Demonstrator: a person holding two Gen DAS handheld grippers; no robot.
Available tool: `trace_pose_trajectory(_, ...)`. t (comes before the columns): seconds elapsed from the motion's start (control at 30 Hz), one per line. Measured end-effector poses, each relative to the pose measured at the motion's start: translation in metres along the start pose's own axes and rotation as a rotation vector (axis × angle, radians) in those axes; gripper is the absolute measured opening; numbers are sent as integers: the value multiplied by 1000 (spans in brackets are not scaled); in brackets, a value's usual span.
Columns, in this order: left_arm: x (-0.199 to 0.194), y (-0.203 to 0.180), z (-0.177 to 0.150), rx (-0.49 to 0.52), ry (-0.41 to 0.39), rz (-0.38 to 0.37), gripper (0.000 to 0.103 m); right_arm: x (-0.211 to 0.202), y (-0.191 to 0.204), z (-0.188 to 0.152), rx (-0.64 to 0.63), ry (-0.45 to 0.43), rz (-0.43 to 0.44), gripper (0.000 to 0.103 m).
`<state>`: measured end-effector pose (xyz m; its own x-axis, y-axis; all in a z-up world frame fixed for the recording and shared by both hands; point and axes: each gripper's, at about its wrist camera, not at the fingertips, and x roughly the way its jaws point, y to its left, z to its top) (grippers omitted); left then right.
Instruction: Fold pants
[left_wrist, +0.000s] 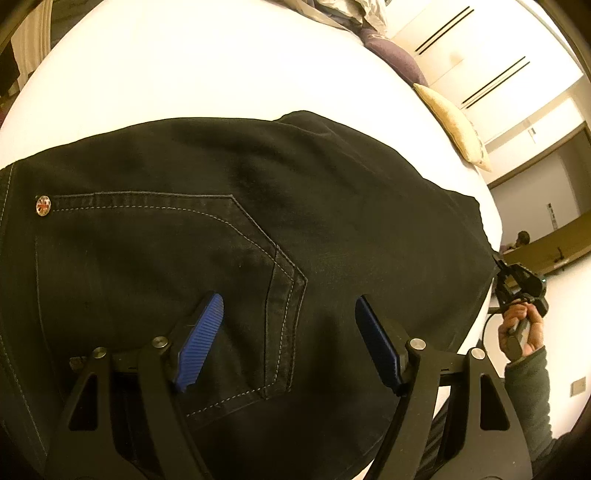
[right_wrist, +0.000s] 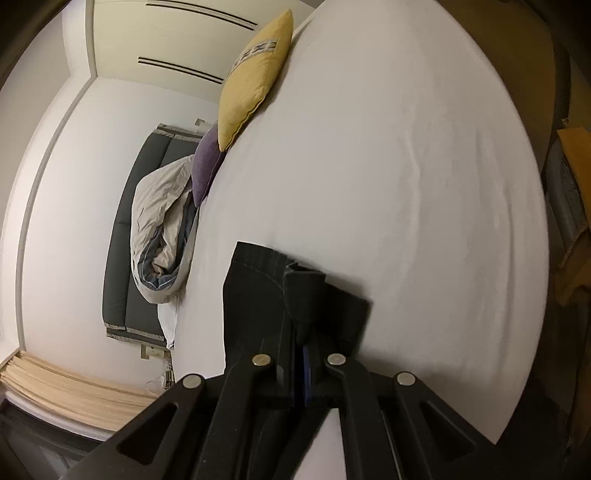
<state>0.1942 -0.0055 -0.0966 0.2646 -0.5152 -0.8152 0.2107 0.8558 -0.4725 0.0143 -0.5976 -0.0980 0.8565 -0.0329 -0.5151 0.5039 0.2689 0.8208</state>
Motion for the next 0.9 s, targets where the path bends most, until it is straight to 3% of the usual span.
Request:
trace_pose_trajectory(0.27, 0, -2, 1, 6, -9, -7, 73, 5, -8, 15, -24, 60, -35, 1)
trace_pose_trajectory(0.37, -3, 1, -2, 6, -16, -19, 73, -18, 1, 23, -55, -19, -129, 18)
trace_pose_trajectory(0.4, -3, 2, -2, 6, -20, -23, 73, -29, 5, 26, -60, -69, -189, 30)
trace_pose_trajectory(0.43, -3, 3, -3, 7, -22, -24, 73, -41, 11, 29, -68, -111, -207, 30)
trace_pose_trajectory(0.5, -3, 3, -5, 12, -29, -22, 73, -48, 35, 27, -138, -94, -117, 30)
trace_pose_trajectory(0.57, -3, 3, -7, 18, -34, -19, 75, -35, 73, 8, -248, 26, 18, 30)
trace_pose_trajectory(0.6, -3, 2, -8, 21, -36, -17, 76, -18, 98, -14, -311, 142, 131, 30)
trace_pose_trajectory(0.67, -2, 1, -9, 25, -37, -11, 77, 15, 131, -63, -398, 345, 278, 30)
trace_pose_trajectory(0.7, -2, 0, -9, 24, -38, -9, 77, 30, 140, -85, -422, 426, 312, 30)
trace_pose_trajectory(0.8, -4, 2, -10, 16, -43, -23, 77, 83, 141, -152, -451, 691, 302, 30)
trace_pose_trajectory(0.87, -7, 7, -12, 8, -48, -43, 77, 102, 119, -161, -467, 707, 181, 30)
trace_pose_trajectory(0.9, -7, 8, -12, 5, -51, -54, 77, 108, 102, -153, -451, 674, 106, 18)
